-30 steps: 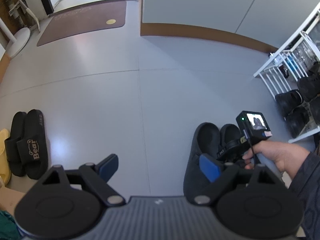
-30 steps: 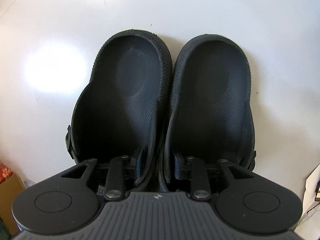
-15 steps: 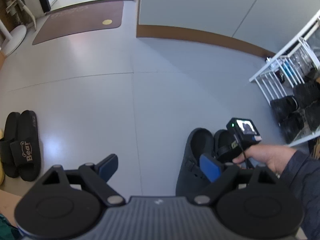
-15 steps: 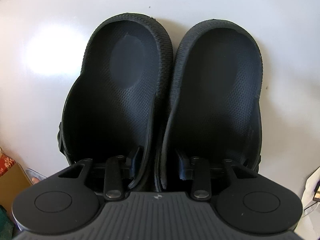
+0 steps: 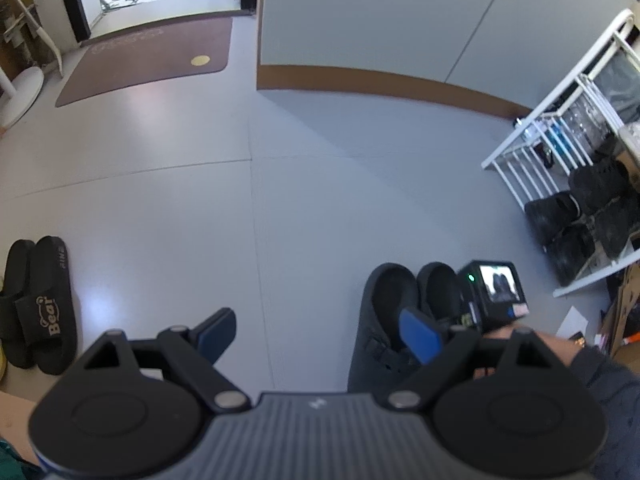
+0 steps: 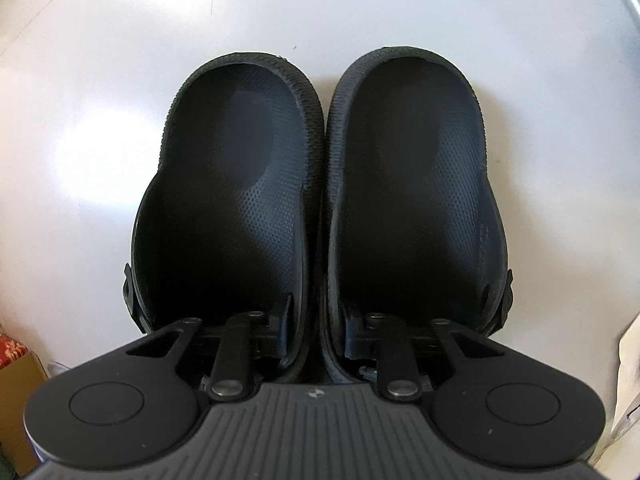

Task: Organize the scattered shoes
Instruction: 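Lift the black clogs off the floor with the right gripper, then carry the black clogs with the right gripper toward the shoe rack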

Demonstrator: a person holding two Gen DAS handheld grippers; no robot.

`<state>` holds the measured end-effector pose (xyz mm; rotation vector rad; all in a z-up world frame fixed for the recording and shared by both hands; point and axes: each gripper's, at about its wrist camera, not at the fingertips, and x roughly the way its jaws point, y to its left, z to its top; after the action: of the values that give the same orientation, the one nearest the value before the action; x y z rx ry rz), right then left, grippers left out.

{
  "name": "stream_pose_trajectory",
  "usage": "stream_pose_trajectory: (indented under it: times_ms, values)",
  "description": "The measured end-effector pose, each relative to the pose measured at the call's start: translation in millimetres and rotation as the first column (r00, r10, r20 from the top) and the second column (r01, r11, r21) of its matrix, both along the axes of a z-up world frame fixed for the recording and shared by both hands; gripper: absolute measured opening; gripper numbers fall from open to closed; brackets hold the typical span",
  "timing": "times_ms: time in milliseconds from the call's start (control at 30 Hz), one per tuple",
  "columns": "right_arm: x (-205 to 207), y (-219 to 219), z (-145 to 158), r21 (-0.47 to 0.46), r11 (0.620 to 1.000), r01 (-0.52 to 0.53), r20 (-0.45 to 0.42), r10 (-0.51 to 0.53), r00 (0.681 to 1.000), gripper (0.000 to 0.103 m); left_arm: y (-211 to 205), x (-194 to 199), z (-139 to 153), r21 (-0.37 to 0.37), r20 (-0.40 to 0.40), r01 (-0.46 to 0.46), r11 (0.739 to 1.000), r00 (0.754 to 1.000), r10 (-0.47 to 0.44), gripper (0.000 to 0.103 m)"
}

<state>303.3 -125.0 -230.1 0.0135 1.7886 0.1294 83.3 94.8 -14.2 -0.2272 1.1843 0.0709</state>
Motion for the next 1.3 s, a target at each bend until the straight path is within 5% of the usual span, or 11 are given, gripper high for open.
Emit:
stream_pose_trajectory:
  times_ms: [500,867,967,1033,1167,1233,1300]
  values:
    - [-2,-24,129,0.066,0.994,0.09,0.267,-0.104,0.958,0.026,-20,-3,5,-0.019,0.014,0.056,0.998,0.998,-0.056,0.091]
    - [-19,-24,241,0.084,0.992,0.093,0.53,-0.123,0.839,0.026,-32,-9,6,-0.046,0.041,0.096,0.994,0.995,-0.094,0.091]
    - [-119,-59,235,0.083,0.992,0.092,0.587,-0.123,0.8,0.026,-34,-12,13,-0.068,0.065,0.112,0.991,0.992,-0.107,0.091]
    - [-127,-54,204,0.088,0.992,0.091,0.625,-0.126,0.77,0.026,-36,-13,15,-0.083,0.078,0.122,0.989,0.99,-0.116,0.091]
    - [-146,-68,224,0.092,0.989,0.114,0.702,-0.145,0.697,0.025,-41,-12,15,-0.095,0.099,0.164,0.982,0.983,-0.154,0.091]
    - [-168,-88,192,0.09,0.988,0.126,0.731,-0.152,0.665,0.025,-43,-11,15,-0.09,0.104,0.174,0.981,0.981,-0.165,0.091]
    - [-176,-91,196,0.086,0.986,0.14,0.757,-0.156,0.634,0.025,-44,-10,15,-0.096,0.11,0.178,0.979,0.98,-0.168,0.091]
